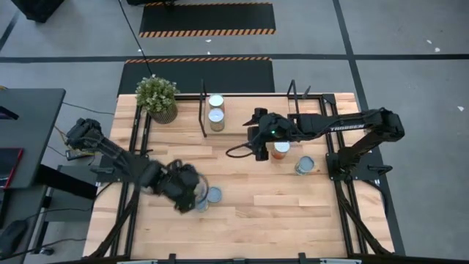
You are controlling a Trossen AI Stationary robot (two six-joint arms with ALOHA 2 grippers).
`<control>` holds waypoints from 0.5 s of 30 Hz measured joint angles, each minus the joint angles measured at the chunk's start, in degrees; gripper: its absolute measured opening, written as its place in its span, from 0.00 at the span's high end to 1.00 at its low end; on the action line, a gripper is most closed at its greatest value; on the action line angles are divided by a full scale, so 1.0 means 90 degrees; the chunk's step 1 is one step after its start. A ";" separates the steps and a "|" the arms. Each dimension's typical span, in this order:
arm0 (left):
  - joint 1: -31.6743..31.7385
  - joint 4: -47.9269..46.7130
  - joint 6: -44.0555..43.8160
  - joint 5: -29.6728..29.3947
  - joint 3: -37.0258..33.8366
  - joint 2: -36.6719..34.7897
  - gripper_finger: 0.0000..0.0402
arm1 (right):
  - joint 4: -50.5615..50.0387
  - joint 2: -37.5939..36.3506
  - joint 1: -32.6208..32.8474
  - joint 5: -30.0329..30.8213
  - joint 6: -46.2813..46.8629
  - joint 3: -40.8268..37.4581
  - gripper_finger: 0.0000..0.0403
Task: Pick and place cans onto a shelf
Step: Put the canned peaches on the shelf
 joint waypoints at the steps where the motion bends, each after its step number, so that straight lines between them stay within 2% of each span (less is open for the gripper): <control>1: 0.0210 0.0066 0.0269 -0.0056 -0.0005 0.0002 0.23 | 0.0278 -0.0097 -0.0043 -0.0155 0.0001 -0.0244 0.11; 4: 0.0826 0.0447 0.1233 -0.0071 -0.0015 0.0129 0.23 | 0.1274 -0.0316 -0.0152 -0.0646 0.0001 -0.1025 0.11; 8: 0.1636 0.1127 0.2467 -0.0048 -0.0015 0.0290 0.23 | 0.2453 -0.0376 -0.0165 -0.0964 0.0003 -0.1867 0.11; 15: 0.2809 0.2274 0.3922 0.0428 -0.0012 0.0544 0.23 | 0.3648 -0.0111 -0.0137 -0.1399 0.0080 -0.2503 0.11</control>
